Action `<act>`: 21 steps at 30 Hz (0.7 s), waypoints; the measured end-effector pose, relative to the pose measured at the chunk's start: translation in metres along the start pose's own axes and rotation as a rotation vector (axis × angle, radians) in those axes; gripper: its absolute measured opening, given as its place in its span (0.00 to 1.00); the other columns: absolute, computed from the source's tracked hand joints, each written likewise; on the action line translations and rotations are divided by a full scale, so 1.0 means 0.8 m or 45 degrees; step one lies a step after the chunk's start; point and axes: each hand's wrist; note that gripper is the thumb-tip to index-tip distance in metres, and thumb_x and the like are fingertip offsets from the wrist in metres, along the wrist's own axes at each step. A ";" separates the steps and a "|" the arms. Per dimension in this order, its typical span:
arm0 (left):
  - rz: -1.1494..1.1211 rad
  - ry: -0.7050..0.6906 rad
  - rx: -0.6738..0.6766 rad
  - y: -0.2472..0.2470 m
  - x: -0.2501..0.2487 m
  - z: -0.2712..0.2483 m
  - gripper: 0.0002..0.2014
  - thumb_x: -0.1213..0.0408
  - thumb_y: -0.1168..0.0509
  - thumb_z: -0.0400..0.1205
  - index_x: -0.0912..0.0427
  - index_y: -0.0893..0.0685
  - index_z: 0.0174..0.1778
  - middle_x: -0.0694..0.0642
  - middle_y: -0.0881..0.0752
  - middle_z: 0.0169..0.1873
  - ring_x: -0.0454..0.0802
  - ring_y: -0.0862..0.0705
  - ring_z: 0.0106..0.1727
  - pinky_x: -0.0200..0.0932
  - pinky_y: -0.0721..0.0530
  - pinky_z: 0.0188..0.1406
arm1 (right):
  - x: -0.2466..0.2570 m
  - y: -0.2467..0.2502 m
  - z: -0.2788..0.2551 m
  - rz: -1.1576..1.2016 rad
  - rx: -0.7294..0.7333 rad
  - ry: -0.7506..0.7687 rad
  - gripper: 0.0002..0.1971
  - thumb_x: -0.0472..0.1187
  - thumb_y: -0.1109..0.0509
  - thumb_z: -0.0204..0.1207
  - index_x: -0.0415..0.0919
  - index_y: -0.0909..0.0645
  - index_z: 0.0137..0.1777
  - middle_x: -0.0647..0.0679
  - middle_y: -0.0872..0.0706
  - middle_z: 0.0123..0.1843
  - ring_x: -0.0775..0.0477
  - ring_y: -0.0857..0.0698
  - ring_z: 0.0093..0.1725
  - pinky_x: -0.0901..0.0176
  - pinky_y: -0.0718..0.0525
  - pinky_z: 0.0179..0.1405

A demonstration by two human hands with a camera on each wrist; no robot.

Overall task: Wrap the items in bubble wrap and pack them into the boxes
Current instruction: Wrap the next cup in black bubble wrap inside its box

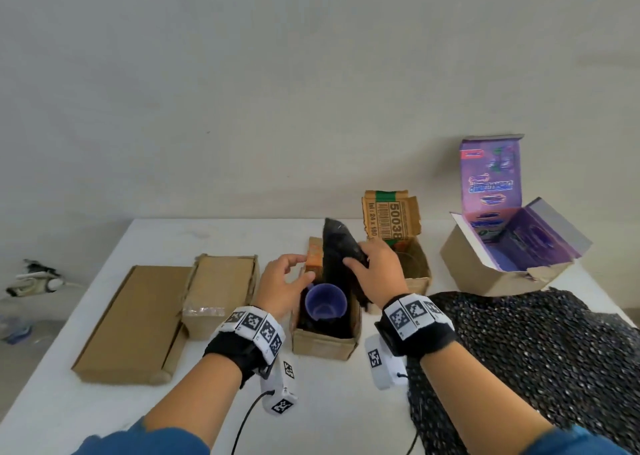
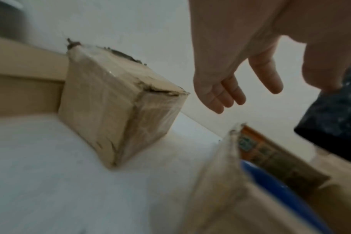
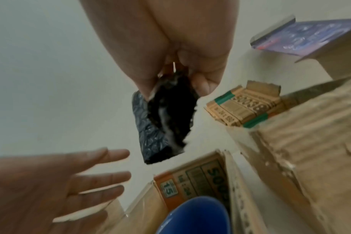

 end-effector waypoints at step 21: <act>0.444 -0.068 0.368 0.002 0.051 0.011 0.22 0.64 0.36 0.82 0.46 0.27 0.72 0.54 0.27 0.68 0.50 0.23 0.67 0.34 0.31 0.62 | -0.020 -0.050 0.005 -0.647 0.222 0.073 0.14 0.31 0.37 0.78 0.34 0.24 0.63 0.41 0.31 0.65 0.41 0.28 0.63 0.52 0.21 0.60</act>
Point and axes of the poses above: each hand's wrist, its own z-axis towards the middle knuckle, its own y-axis out of the back of the hand, x = y × z
